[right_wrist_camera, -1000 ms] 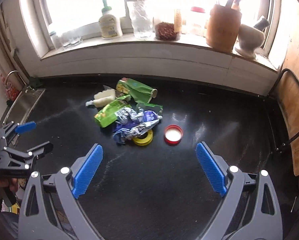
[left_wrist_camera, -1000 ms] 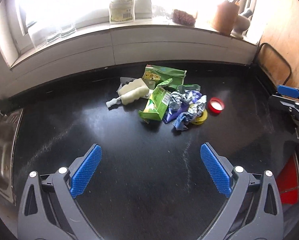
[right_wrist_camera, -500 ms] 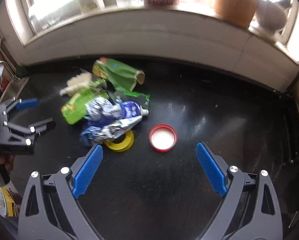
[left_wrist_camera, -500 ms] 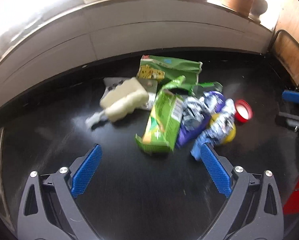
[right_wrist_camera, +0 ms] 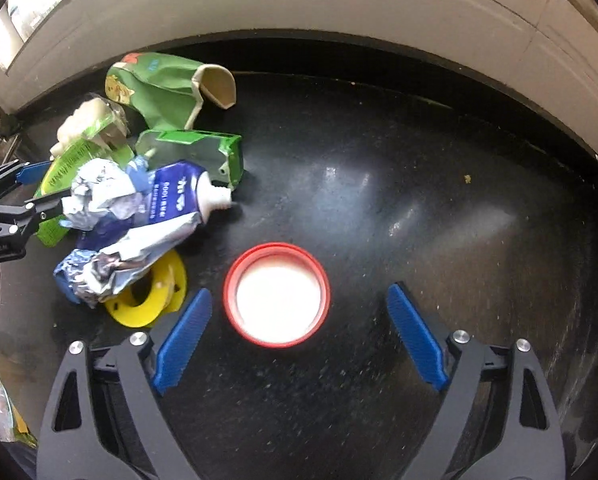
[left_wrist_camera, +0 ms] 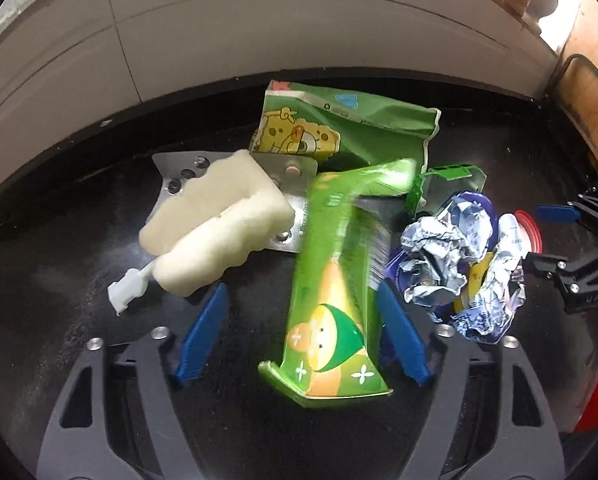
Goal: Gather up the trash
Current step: 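Grasp the green juice carton with the left tool while the right tool grasps the red lid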
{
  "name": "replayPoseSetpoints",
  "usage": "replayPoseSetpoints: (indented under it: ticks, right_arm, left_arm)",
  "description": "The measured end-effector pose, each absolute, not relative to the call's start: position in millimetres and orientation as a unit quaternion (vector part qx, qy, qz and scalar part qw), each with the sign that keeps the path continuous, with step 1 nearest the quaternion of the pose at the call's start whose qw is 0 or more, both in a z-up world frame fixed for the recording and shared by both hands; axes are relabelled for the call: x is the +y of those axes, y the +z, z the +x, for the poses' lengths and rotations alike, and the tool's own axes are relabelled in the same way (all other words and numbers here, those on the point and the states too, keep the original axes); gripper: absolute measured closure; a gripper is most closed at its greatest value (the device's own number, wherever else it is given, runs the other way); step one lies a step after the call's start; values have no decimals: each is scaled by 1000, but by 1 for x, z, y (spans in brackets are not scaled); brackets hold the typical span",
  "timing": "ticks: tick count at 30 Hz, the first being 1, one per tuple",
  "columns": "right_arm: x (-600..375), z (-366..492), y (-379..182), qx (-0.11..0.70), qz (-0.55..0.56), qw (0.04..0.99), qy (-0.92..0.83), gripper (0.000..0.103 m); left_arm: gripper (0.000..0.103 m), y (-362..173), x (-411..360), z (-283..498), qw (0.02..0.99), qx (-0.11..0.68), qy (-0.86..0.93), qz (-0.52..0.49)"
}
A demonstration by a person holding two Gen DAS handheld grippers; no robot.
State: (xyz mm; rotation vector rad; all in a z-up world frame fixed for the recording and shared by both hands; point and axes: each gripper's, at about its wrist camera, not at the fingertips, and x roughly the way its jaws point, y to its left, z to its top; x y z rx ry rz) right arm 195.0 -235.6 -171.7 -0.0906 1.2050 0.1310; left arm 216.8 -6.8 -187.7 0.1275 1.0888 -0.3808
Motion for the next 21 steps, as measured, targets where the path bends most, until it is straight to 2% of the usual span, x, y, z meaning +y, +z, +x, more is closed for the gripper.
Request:
replayPoseSetpoints:
  ticks: [1,2,3,4,13,21]
  right_arm:
    - [-235,196,-172,565,-50,821,61,31]
    - [-234,196,-172,563,-56,822,63,38]
    - [-233,197,-171,560,-58,824,67,44]
    - [-232,197,-169,558,-59,825,67,54]
    - [-224,176,-129,532,-62,841,72,54]
    - [-212,115,-76,508,-46,857,77,54]
  left_arm:
    - [45,-188,-6,218,836,515,-181,57]
    - [57,-188,-6,218,835,517,-181,55]
    - [65,-187,-6,218,836,515,-179,59]
    - [66,-185,-7,217,838,512,-175,66]
    - [67,-146,-5,182,848,498,-165,65]
    - [67,-107,7,104,856,497,-132,57]
